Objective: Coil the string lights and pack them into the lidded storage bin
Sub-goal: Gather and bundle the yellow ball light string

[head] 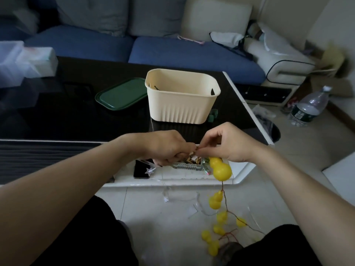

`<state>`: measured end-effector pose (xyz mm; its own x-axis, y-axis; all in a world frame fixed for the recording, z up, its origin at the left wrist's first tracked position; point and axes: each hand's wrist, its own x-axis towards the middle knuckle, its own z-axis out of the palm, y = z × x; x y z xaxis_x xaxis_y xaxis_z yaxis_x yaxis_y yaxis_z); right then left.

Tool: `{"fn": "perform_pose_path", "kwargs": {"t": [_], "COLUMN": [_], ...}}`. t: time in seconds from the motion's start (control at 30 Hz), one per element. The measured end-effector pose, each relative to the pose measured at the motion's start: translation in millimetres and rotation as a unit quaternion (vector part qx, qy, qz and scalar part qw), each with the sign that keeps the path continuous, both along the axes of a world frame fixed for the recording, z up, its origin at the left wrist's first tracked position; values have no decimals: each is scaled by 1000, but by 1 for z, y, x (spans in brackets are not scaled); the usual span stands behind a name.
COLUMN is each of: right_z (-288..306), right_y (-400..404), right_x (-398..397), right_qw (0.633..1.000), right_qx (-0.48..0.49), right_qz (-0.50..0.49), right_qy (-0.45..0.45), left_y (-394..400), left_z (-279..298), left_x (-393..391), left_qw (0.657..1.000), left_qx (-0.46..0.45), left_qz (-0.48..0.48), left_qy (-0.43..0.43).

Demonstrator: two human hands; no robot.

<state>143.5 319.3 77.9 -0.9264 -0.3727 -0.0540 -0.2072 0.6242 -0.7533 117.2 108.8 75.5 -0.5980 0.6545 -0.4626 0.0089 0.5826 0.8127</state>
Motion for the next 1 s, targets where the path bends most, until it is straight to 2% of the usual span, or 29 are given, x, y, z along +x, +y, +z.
{"fn": "perform_pose_path", "kwargs": {"t": [0.1, 0.2, 0.27, 0.37, 0.47, 0.6, 0.77, 1.0], "right_z": [-3, -11, -19, -38, -53, -73, -82, -64], "right_y": [7, 19, 23, 23, 16, 4, -22, -40], "right_x": [0, -4, -5, -8, -9, -14, -23, -20], "right_qw": [998, 995, 991, 988, 981, 975, 982, 998], "right_qx": [43, 23, 24, 59, -2, 17, 36, -25], "right_qz": [-35, -96, -135, -127, -120, -97, -137, -51], "right_qy": [-7, 11, 8, -64, -155, -201, -126, -41], "left_y": [4, 4, 1, -6, -10, -12, -11, -1], "left_z": [1, -8, -17, -25, -25, -24, -22, -17], "left_x": [-11, -20, -24, -29, -32, -42, -44, -44], "left_qw": [999, 998, 996, 978, 936, 856, 826, 788], "left_qx": [-4, -7, 38, 132, 239, 335, 367, 437], "left_qz": [13, 35, 77, 122, 186, 313, 349, 326], "left_qy": [36, 46, -20, -106, -182, -239, -248, -285]}}
